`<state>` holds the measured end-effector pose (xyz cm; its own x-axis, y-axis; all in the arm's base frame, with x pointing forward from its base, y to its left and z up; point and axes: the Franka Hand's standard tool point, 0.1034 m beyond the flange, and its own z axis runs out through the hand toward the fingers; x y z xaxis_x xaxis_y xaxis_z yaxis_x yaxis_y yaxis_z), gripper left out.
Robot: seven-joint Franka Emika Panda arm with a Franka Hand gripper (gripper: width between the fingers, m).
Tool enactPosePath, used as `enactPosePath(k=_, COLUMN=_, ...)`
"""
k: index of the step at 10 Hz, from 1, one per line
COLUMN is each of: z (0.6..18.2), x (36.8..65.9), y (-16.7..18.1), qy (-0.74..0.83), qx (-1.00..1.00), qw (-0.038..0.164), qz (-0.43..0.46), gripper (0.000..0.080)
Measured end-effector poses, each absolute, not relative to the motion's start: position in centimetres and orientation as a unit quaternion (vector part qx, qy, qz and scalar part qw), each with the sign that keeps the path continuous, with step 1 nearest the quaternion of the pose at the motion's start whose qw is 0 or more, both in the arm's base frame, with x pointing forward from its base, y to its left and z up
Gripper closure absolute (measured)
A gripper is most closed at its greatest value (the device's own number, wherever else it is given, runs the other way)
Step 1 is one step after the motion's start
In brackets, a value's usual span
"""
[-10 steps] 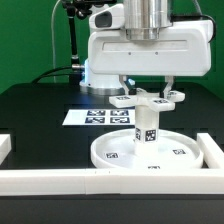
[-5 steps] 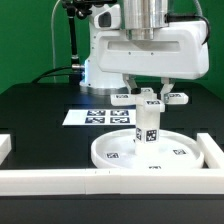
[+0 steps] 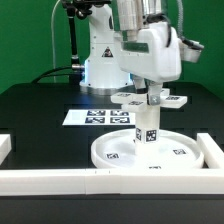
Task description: Assemble round table
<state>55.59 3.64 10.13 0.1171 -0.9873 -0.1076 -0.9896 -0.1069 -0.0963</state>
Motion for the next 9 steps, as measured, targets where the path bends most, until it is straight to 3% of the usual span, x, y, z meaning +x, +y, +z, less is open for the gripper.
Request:
enactPosePath(k=7, z=10.05, x=55.82, y=3.54, qy=0.859, qx=-0.502, qw=0.092, qz=0.038, gripper=0.0354)
enactPosePath(k=9, z=10.03, x=55.80, y=3.68, qy=0.853, qx=-0.512, qw=0.092, qz=0.038, gripper=0.0186)
